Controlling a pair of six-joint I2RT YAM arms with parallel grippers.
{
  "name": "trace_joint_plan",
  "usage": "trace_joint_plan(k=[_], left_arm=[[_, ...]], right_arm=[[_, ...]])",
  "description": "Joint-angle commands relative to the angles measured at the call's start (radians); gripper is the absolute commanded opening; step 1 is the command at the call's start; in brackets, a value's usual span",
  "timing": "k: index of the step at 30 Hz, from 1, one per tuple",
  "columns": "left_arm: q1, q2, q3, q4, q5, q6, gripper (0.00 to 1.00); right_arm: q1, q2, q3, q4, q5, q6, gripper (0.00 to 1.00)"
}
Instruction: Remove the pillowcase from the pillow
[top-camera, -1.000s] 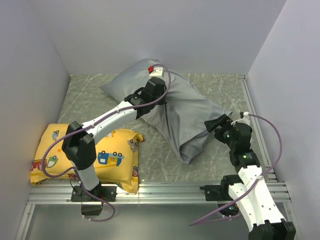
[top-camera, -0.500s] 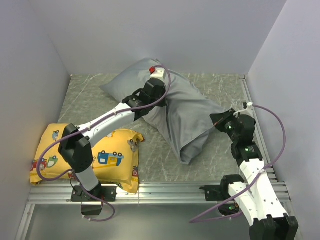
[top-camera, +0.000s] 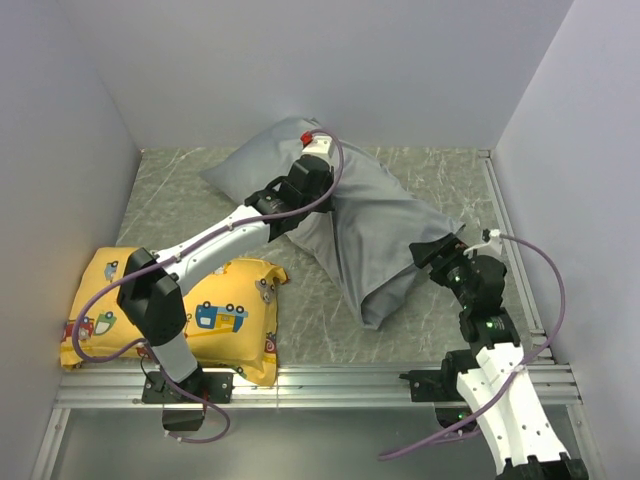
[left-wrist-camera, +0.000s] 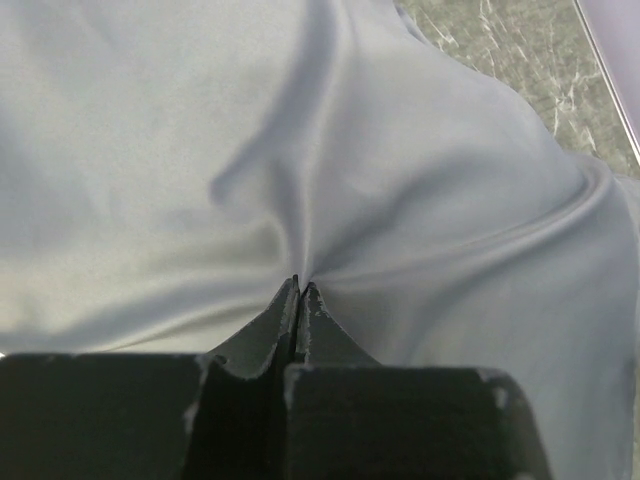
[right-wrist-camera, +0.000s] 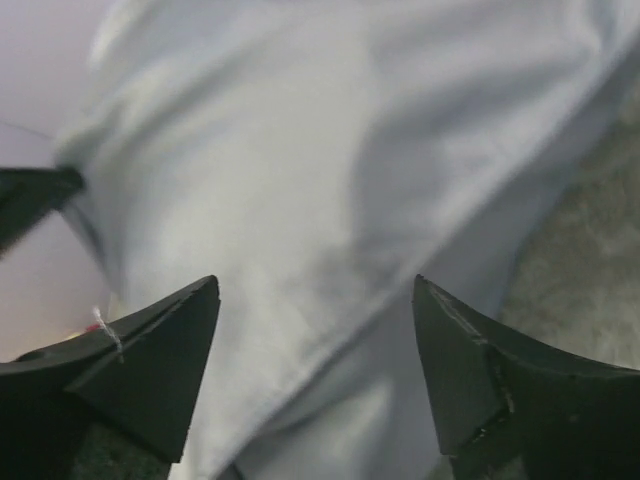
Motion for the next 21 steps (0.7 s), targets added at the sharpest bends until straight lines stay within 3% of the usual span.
trace_joint_plan(k=[1,6,9,12,14,15,18,21], left_arm=[[0.014,-0.010,0.042,0.014,-0.015,0.018,0.00],[0.017,-0.024,0.028,0.017,-0.004,0.021,0.03],[0.018,-0.038,0.014,0.028,0.009,0.022,0.06],[0.018,-0.055,-0.002,0.037,0.023,0.028,0.09],[0.018,-0.067,-0.012,0.048,0.041,0.028,0.11],[0.017,-0.078,-0.021,0.052,0.064,0.028,0.12],[0.005,-0.093,-0.035,0.066,0.088,0.031,0.16],[-0.017,-0.116,-0.032,0.068,0.109,0.045,0.21]], right_arm=[[0.004,-0.016,-0.054,0.095,0.003,0.006,0.87],[0.005,0.061,-0.094,0.243,-0.026,0.035,0.89],[0.005,0.092,-0.085,0.278,-0.015,0.052,0.81],[0.005,0.073,-0.063,0.263,-0.006,0.057,0.66],[0.005,0.059,-0.036,0.239,0.008,0.049,0.44],[0.007,0.059,-0.023,0.225,0.014,0.043,0.26],[0.004,0.076,0.027,0.194,0.011,0.027,0.09],[0.004,0.093,0.058,0.197,-0.009,0.034,0.01]])
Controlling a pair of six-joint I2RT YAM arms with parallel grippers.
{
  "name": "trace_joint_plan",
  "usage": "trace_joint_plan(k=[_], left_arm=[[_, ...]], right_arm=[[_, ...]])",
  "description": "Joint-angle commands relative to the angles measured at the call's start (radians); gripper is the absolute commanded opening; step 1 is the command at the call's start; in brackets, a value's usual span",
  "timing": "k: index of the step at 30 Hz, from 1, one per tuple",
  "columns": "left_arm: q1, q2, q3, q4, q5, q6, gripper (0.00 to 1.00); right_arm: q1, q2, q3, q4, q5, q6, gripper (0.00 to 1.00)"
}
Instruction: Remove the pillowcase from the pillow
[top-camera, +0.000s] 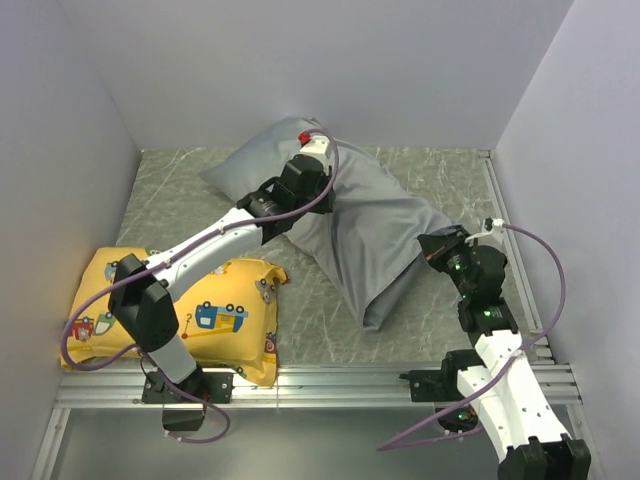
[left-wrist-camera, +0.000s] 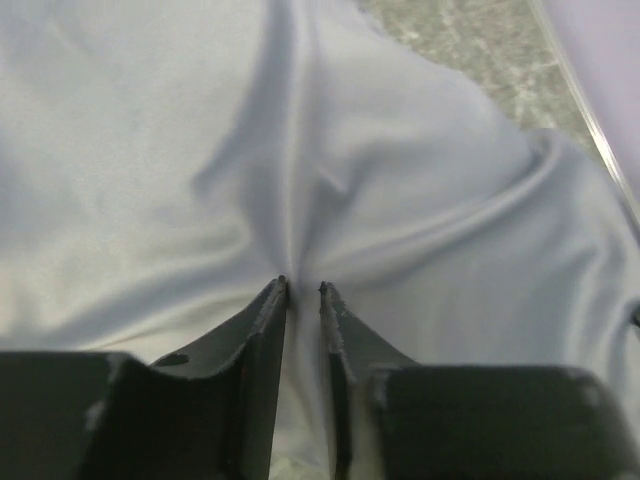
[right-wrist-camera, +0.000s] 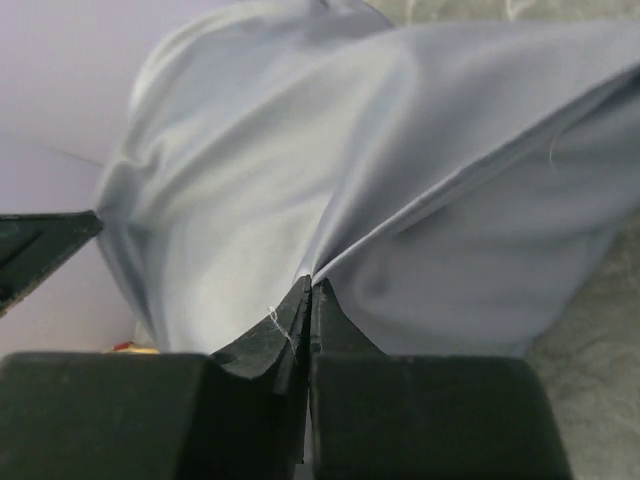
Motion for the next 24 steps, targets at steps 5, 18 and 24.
trace_joint_plan(k=[5,18,24], left_arm=[[-0.085,-0.108,-0.007,0.078,0.066,0.063,0.50],[-0.306,-0.041,0.001,0.105,0.044,0.089,0.83],[-0.390,0.018,0.003,0.160,-0.071,0.101,0.87]], right_arm=[[0.005,0.045,0.125,0.036,-0.040,0.004,0.04],[0.008,0.064,0.173,0.004,-0.080,-0.007,0.13],[0.011,0.090,0.189,0.059,-0.162,0.033,0.03]])
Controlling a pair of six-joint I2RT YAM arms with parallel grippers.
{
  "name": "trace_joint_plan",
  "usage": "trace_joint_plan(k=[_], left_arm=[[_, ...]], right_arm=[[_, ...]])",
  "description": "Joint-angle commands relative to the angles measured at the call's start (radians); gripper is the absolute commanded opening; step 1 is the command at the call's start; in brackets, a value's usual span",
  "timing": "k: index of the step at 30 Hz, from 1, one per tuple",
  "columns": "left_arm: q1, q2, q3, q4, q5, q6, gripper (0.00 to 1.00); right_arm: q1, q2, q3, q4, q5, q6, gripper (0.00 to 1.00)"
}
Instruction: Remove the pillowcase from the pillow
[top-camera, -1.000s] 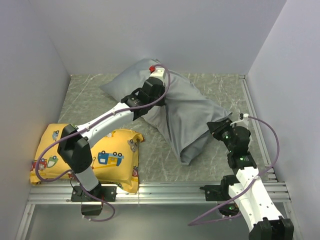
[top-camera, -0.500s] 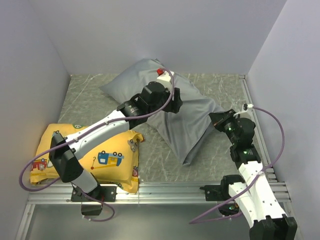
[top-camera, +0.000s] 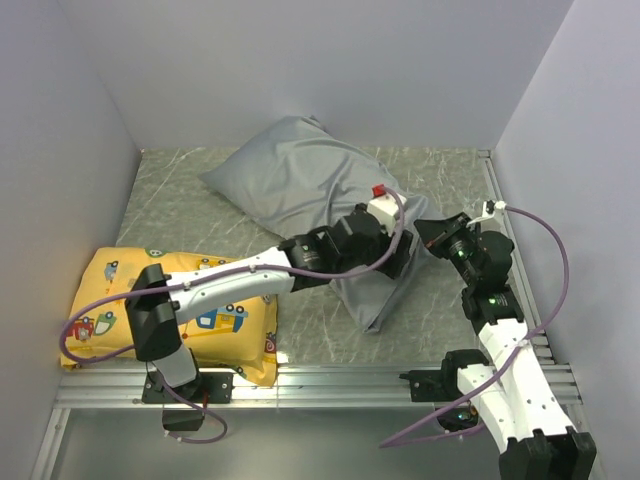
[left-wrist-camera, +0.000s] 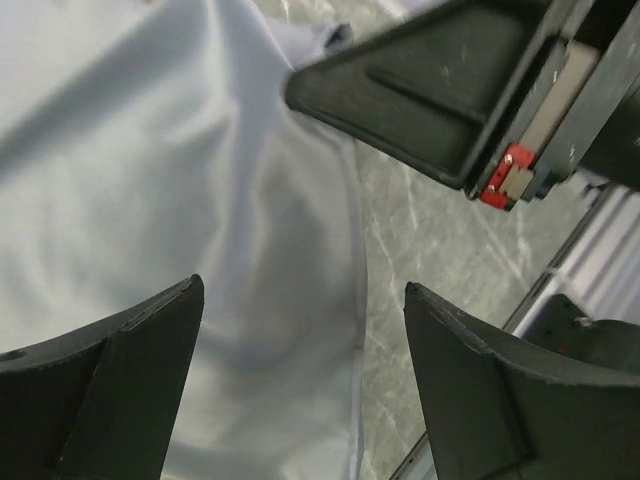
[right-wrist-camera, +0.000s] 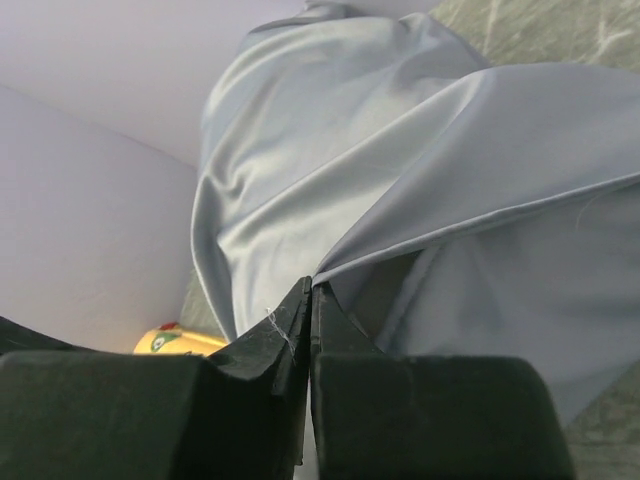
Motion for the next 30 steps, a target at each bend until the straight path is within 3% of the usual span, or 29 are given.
trace_joint_plan(k=[1,8,13,18,21,24,25,26,28,30], left_arm=[[-0.041,0.033,0.022,0.065,-0.120,0.029,0.87],[-0.066,0.091,0.043,0.093,-0.330,0.009,0.88],[-0.066,0.135,0.092,0.103,-0.405,0.016,0.89],[-0.064,0.174,0.151,0.097,-0.524,0.006,0.83],[-0.052,0.200,0.187,0.071,-0.540,0.012,0.71],[-0.021,0.206,0.197,0.033,-0.539,-0.014,0.39],[-0.010,0.202,0.191,0.031,-0.531,-0.023,0.21],[0.000,0.194,0.168,0.033,-0.523,-0.032,0.14],[0.036,0.174,0.148,0.033,-0.499,-0.044,0.01],[0.071,0.153,0.120,0.031,-0.480,-0.057,0.01]], right_arm=[[0.011,0.034,0.058,0.070,-0.074,0.025,0.02],[0.032,0.066,0.106,0.082,-0.109,0.050,0.01],[0.053,0.076,0.124,0.090,-0.121,0.065,0.00],[0.058,0.074,0.135,0.076,-0.120,0.058,0.00],[0.058,0.074,0.138,0.073,-0.123,0.055,0.00],[0.058,0.074,0.146,0.046,-0.114,0.032,0.06],[0.058,0.073,0.146,0.035,-0.106,0.024,0.11],[0.058,0.071,0.147,0.023,-0.089,0.013,0.23],[0.058,0.063,0.144,-0.026,-0.063,-0.017,0.38],[0.058,0.047,0.140,-0.095,-0.019,-0.063,0.53]])
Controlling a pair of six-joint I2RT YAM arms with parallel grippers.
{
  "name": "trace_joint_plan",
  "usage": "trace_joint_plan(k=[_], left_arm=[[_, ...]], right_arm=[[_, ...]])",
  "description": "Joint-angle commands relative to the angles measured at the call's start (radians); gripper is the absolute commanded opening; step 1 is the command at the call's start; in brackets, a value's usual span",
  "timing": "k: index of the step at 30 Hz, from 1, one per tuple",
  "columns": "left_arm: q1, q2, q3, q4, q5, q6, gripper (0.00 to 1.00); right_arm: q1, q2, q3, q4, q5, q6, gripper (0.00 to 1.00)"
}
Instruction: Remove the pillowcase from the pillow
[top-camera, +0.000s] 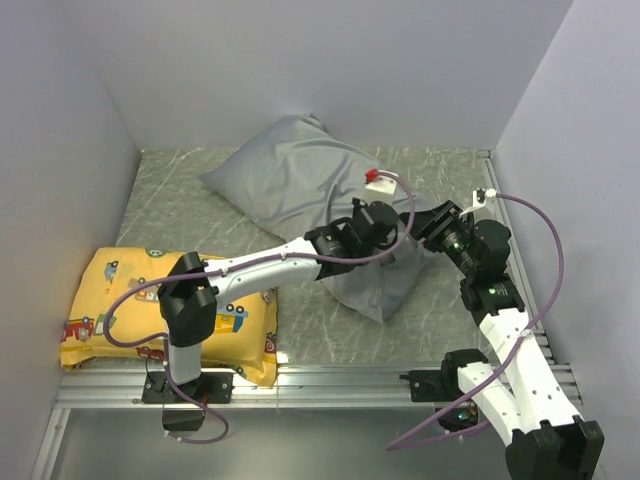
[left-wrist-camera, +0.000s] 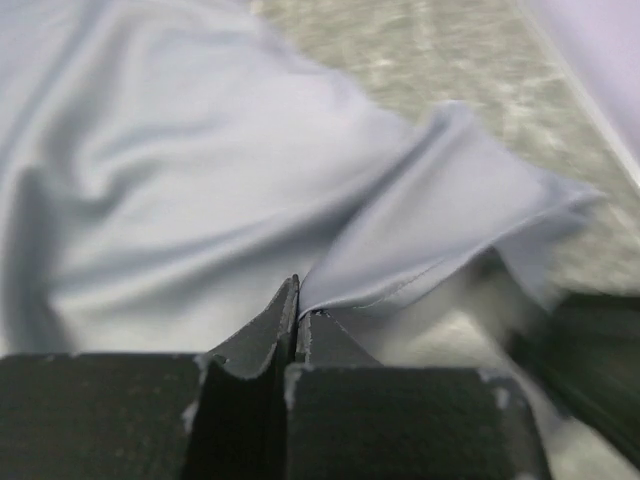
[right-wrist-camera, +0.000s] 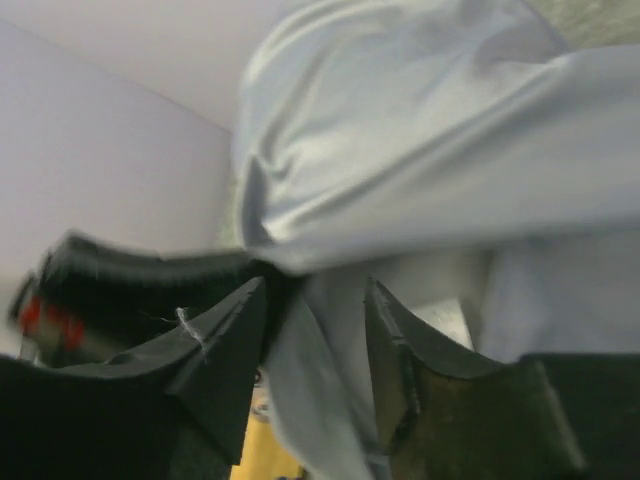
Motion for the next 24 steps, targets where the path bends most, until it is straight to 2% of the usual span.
trace_joint_plan(k=[1,2,6,10,13,16,17,18,20,24], left_arm=[[0.067,-0.057,-0.034,0.004,0.011,-0.029,0.00],[0.076,-0.064,-0.048,0.006,0.030,-0.029,0.00],[0.125,-0.070,-0.065,0.013,0.085,-0.035,0.00],[0.162,-0.056,-0.067,0.020,0.146,-0.064,0.01],[0.192,-0.045,-0.061,0.020,0.185,-0.080,0.00],[0.246,-0.027,-0.036,-0.003,0.231,-0.104,0.00],[0.264,-0.025,-0.033,-0.012,0.237,-0.118,0.00],[0.307,-0.031,-0.033,-0.031,0.240,-0.129,0.00],[0.390,-0.062,-0.064,-0.028,0.274,-0.155,0.00],[0.519,-0.108,-0.117,-0.032,0.320,-0.204,0.00]], right_arm=[[0.006,-0.034,0.041,-0.105,0.069,-0.090,0.57],[0.007,-0.044,0.039,-0.129,0.086,-0.107,0.65],[0.018,-0.071,0.024,-0.212,0.130,-0.170,0.79],[0.056,-0.021,0.025,-0.246,0.175,-0.198,0.82],[0.096,0.015,-0.007,-0.228,0.216,-0.204,0.78],[0.104,0.056,-0.030,-0.230,0.274,-0.210,0.50],[0.102,0.065,-0.033,-0.238,0.323,-0.213,0.28],[0.089,0.068,-0.047,-0.246,0.348,-0.212,0.21],[0.067,0.044,-0.070,-0.243,0.398,-0.208,0.14],[0.012,-0.001,-0.154,-0.221,0.442,-0.189,0.09]])
